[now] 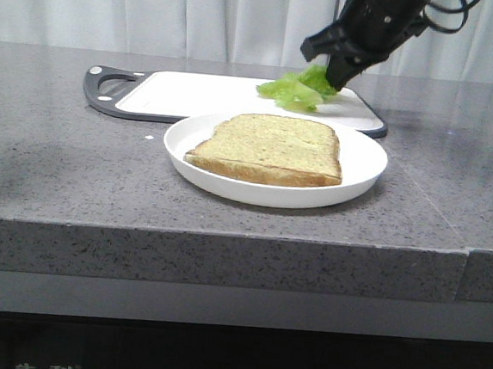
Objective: Left arm grabs bread, right arm adds lettuce
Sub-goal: 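Carry the lettuce with the right gripper over the bread on the plate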
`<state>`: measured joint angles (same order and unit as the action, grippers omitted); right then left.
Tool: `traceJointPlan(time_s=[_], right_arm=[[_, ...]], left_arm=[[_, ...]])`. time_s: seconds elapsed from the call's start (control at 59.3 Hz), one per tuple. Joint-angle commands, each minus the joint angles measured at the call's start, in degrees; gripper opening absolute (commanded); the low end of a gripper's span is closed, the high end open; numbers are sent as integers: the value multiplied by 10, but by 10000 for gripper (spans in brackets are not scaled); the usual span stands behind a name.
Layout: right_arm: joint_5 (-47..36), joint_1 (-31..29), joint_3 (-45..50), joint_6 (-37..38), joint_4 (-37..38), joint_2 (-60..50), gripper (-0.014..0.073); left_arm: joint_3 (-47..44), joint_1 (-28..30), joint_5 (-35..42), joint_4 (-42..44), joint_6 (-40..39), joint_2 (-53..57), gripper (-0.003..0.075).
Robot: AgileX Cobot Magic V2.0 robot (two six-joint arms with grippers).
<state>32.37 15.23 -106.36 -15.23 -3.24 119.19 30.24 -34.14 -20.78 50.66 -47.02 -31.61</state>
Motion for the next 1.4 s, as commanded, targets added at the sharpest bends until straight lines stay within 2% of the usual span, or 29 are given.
traceJointPlan(time_s=[0.0, 0.186, 0.422, 0.489, 0.658, 0.827, 1.384], right_arm=[[-27, -1, -15, -6, -24, -68, -62], [-52, 5, 63, -6, -104, -148, -62], [-211, 69, 325, -5, -124, -317, -62], [-258, 93, 393, -2, -156, -361, -62], [-301, 119, 486, -2, -234, -413, -62], [-298, 120, 515, -2, -245, -402, -62], [-269, 122, 516, -2, -276, -357, -60]], left_arm=[[17, -1, 32, 12, -7, 1, -21], [17, -1, 32, 12, -7, 1, -21], [17, -1, 32, 12, -7, 1, -21], [17, -1, 32, 12, -7, 1, -21], [17, -1, 32, 12, -7, 1, -20], [17, -1, 34, 12, -7, 1, -21], [17, -1, 36, 12, -7, 1, -21]])
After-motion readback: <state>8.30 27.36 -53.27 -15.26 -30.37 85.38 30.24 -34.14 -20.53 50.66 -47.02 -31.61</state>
